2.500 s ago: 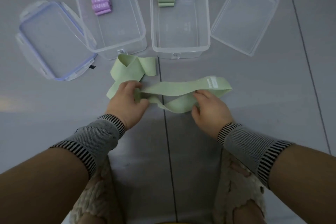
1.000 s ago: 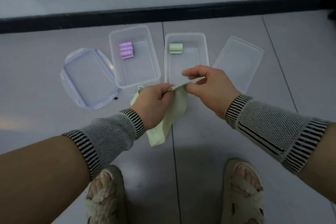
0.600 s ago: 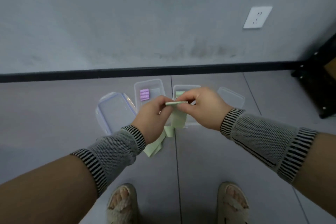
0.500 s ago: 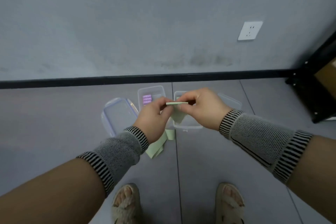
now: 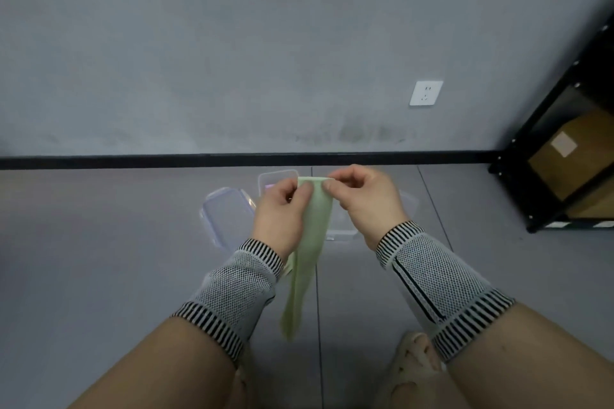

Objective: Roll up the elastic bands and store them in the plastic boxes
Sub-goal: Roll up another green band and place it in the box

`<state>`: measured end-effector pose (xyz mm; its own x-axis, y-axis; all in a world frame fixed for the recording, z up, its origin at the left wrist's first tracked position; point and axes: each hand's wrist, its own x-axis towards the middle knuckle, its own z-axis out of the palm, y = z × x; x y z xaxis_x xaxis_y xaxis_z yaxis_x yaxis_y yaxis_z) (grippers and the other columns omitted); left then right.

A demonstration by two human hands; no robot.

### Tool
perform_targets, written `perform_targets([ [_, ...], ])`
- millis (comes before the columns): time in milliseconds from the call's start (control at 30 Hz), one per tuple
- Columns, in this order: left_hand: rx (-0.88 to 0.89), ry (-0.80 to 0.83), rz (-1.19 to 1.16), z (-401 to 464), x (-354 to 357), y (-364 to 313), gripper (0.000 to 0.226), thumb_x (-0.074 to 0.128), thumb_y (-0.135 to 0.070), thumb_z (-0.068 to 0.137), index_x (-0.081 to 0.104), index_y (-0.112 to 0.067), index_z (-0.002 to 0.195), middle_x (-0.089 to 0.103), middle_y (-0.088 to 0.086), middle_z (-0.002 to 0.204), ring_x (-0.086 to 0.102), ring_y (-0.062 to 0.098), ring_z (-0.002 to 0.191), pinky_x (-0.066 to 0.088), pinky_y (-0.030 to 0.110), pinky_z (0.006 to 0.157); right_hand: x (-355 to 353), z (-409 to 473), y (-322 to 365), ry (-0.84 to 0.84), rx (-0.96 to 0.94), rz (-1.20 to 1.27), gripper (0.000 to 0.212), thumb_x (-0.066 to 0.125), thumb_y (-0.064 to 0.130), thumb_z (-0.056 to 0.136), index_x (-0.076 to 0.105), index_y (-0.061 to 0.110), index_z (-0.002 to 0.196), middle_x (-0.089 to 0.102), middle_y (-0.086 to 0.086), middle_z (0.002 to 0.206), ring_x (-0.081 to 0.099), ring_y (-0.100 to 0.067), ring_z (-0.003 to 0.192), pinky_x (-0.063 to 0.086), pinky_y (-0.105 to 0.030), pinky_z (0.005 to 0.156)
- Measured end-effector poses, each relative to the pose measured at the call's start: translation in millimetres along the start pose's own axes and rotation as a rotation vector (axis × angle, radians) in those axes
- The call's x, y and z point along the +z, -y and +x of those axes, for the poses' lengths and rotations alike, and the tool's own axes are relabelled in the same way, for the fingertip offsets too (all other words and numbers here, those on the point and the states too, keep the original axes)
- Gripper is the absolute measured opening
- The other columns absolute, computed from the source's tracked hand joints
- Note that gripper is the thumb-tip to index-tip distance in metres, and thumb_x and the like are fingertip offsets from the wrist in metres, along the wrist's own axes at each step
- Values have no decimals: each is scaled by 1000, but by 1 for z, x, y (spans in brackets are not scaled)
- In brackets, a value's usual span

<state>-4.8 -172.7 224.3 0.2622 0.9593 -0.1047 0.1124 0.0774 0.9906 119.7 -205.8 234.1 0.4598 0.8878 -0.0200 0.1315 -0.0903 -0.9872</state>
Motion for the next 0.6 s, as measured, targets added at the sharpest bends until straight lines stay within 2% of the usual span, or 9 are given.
perform_targets([
  [100, -67, 14, -84, 2, 1, 9, 16, 55, -25, 91, 68, -15, 88, 67, 17, 87, 58, 23, 78, 48, 43, 76, 2, 0, -9, -11, 36, 20, 6, 73, 12, 79, 70, 13, 84, 64, 4, 70, 53, 6, 52, 43, -16, 58],
  [200, -121, 36, -114, 11, 4, 17, 21, 49, -19, 96, 64, -5, 96, 64, 21, 92, 56, 24, 81, 45, 40, 76, 5, 4, -21, -18, 53, 27, 3, 73, 13, 79, 71, 13, 81, 70, -3, 79, 55, 3, 57, 44, -17, 60],
  [300, -146, 69, -99, 20, 8, 19, 25, 45, -20, 98, 61, -3, 102, 62, 30, 105, 56, 27, 84, 49, 49, 80, 6, 12, -25, -34, 71, 40, 1, 72, 14, 80, 71, 14, 80, 67, 3, 71, 58, 1, 60, 46, -16, 61],
  [400, -159, 72, -121, 28, 7, 21, 28, 42, -21, 99, 59, 0, 106, 60, 31, 108, 58, 27, 83, 53, 44, 72, 6, 19, -26, 10, 83, 71, 6, 72, 13, 81, 71, 12, 86, 68, 0, 75, 60, 2, 61, 46, -13, 59],
  [500, -157, 75, -147, 33, 7, 21, 25, 44, -21, 99, 62, -4, 102, 61, 31, 107, 59, 29, 84, 52, 49, 76, 6, 24, -28, 63, 104, 74, 6, 70, 12, 82, 71, 12, 88, 67, 2, 73, 58, 5, 58, 46, -12, 56],
  [600, -164, 69, -150, 37, 7, 23, 21, 47, -20, 98, 64, -15, 87, 64, 25, 96, 57, 26, 80, 50, 37, 68, 8, 28, -31, 44, 110, 65, 7, 70, 11, 82, 70, 17, 79, 65, 9, 64, 58, 3, 56, 45, -12, 55],
])
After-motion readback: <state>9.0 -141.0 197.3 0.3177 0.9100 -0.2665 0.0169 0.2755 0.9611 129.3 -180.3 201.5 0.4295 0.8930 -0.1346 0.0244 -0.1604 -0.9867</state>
